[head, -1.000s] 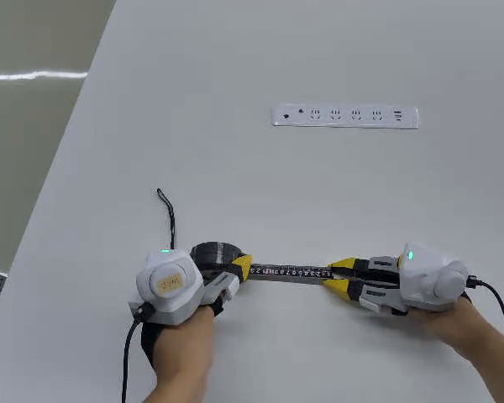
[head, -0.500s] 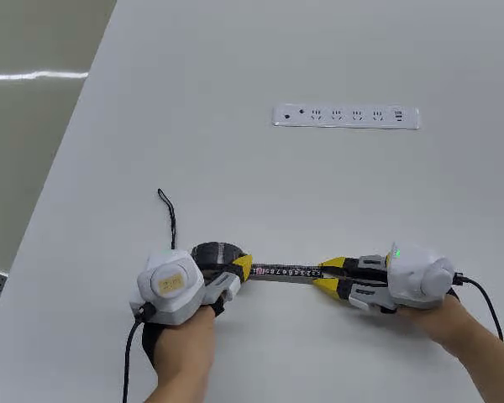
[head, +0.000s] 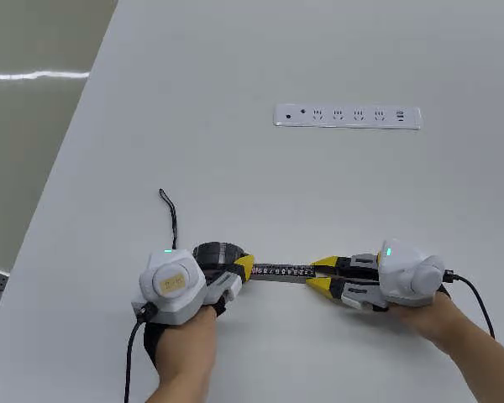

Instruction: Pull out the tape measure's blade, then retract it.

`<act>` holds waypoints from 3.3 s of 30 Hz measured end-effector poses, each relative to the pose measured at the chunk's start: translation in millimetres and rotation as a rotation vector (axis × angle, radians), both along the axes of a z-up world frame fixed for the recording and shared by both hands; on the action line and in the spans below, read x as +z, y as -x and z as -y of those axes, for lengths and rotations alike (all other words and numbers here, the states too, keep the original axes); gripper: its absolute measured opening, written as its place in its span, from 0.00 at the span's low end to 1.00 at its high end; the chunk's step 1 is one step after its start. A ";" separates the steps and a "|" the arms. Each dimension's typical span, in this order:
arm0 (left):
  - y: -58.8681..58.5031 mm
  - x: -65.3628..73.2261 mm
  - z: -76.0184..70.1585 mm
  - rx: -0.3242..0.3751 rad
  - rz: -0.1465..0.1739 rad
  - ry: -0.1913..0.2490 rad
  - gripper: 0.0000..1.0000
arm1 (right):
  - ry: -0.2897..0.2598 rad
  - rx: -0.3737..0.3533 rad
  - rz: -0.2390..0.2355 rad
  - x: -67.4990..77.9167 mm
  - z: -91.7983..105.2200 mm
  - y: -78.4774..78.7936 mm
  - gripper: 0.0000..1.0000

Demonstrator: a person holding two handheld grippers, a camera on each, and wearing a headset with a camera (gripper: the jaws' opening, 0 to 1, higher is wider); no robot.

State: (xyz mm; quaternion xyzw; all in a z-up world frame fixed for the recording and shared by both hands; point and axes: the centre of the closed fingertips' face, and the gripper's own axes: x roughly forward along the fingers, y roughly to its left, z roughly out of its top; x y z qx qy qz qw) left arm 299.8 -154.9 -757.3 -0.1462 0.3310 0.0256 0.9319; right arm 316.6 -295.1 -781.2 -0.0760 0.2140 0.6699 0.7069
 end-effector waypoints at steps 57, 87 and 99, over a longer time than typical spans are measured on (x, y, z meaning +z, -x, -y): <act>1.3 0.3 -0.1 0.007 0.004 0.016 0.59 | -0.008 0.066 -0.003 -0.7 -55.5 10.6 0.12; 1.2 0.2 -1.4 0.018 0.007 0.054 0.59 | -0.012 0.096 0.012 -2.0 -75.7 18.2 0.11; 0.6 0.2 -1.9 0.021 0.009 0.060 0.59 | -0.015 0.112 0.028 -2.2 -86.3 18.8 0.11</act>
